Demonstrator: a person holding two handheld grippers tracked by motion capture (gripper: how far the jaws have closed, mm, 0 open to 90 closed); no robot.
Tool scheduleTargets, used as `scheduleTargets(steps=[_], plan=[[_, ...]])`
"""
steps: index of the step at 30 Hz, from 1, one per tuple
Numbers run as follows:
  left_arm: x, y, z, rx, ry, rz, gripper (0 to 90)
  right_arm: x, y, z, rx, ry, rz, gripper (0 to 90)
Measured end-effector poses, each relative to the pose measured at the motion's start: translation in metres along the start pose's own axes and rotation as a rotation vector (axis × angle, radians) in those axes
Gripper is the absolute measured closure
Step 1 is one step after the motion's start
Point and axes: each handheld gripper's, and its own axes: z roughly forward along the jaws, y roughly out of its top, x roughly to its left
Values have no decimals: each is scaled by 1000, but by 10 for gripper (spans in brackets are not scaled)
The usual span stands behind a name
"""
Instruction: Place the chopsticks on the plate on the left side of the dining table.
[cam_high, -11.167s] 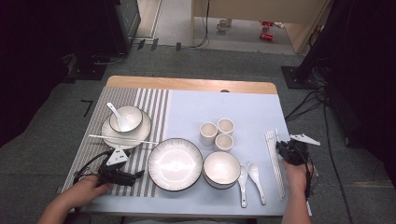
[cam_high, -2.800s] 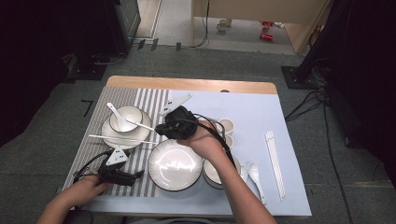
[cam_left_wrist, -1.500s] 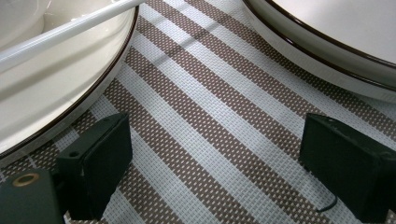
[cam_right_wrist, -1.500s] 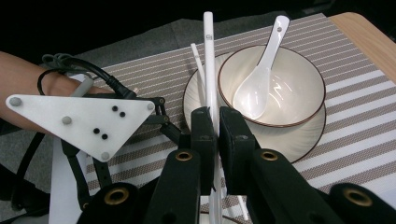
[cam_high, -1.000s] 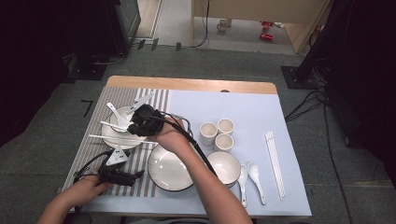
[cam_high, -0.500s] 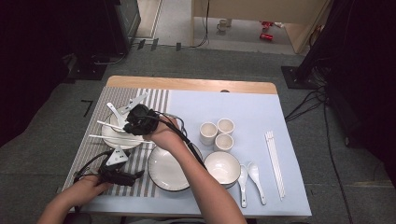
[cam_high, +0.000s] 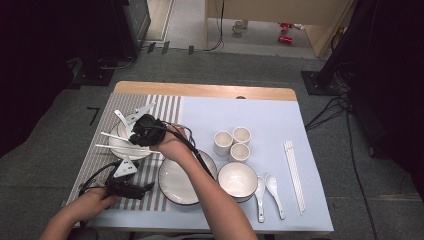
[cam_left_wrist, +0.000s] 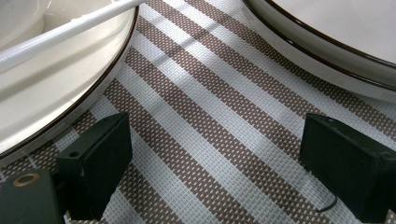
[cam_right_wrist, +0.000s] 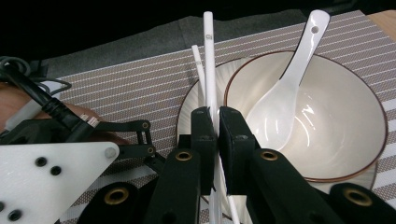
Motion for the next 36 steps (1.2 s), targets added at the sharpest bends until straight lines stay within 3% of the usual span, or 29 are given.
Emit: scheduleTargets(steps=[36], plan=[[0, 0, 0, -4, 0, -3, 95, -3, -8, 39, 3, 43, -23, 850]])
